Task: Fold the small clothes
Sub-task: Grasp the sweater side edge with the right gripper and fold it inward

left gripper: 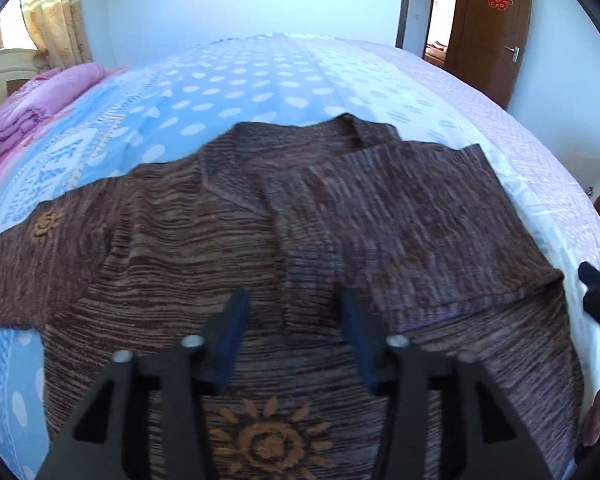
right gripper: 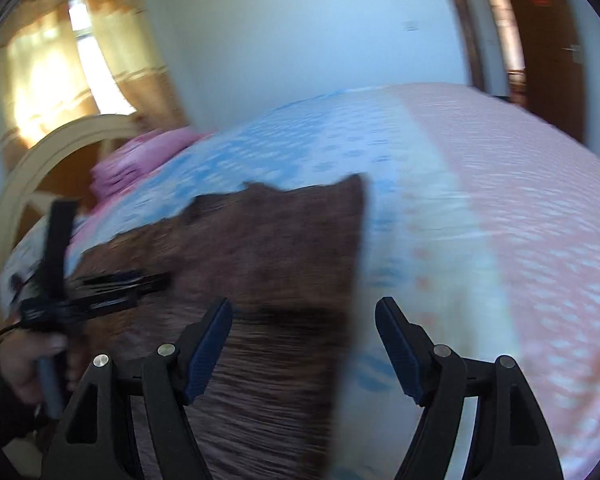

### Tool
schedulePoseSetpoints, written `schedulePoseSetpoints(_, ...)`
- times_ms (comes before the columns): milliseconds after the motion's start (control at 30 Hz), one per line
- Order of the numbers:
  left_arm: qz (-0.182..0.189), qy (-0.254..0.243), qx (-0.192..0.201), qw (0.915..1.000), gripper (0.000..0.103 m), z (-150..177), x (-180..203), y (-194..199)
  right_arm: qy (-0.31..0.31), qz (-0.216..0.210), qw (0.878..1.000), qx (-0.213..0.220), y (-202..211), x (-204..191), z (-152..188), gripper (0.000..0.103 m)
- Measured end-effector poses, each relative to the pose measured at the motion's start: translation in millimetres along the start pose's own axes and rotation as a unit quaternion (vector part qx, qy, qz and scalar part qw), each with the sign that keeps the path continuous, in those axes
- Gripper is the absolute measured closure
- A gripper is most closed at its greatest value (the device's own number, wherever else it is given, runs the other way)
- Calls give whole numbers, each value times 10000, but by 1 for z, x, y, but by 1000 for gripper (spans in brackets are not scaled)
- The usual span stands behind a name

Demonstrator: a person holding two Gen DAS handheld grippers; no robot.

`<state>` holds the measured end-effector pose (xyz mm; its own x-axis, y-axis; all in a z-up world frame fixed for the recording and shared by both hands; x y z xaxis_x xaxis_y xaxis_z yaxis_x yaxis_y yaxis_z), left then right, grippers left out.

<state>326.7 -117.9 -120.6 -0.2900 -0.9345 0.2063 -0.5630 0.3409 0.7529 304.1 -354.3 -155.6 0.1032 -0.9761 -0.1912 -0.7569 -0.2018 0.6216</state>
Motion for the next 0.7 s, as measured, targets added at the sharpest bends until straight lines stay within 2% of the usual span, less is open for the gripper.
schedulePoseSetpoints(67,-157,-38,66,9998,37,-3,-6,4,69,-232,9992,-326,-20,-9,-1,28)
schedulePoseSetpoints(133,-430,-54,86,9990,31,-6,-14,4,-66,-24,9976,-692,-38,-4,3,28)
schedulePoseSetpoints(200,-637,-10,-24,9980,31,-6,-22,0,-248,-86,9965,-793,-37,2,3,28)
schedulePoseSetpoints(267,-566,110,-60,9983,28,-3,-30,-4,-167,53,9949,-993,-30,2,7,28)
schedulePoseSetpoints(300,-556,135,8,9984,27,-2,-31,-3,-76,193,9946,-1015,-24,1,8,28)
schedulePoseSetpoints(367,-619,93,60,9980,25,1,-30,-5,56,488,9961,-727,-9,-5,2,28)
schedulePoseSetpoints(433,-654,114,118,9977,23,4,-31,-5,133,484,9978,-438,-2,-11,-6,28)
schedulePoseSetpoints(533,-619,276,129,9976,14,6,-37,-3,275,315,9988,-267,-6,-26,-19,28)
schedulePoseSetpoints(600,-577,430,114,9973,9,7,-43,-3,263,304,9986,-330,-22,-31,-21,28)
schedulePoseSetpoints(700,-493,549,83,9972,6,8,-47,-5,-33,456,9940,-995,-54,-26,-7,28)
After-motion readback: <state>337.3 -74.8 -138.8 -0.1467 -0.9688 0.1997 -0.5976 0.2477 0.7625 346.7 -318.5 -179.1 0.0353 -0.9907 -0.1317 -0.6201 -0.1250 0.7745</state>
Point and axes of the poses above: each gripper's, at about its wrist camera, not at the fingertips, and y roughly against the way its jaws point, x to its right, z to its underside, the point moved 2 cm from there along -y, roughly the way its jaws point, and after that the axes turned 13 degrees about z, right-handed, at the moved point
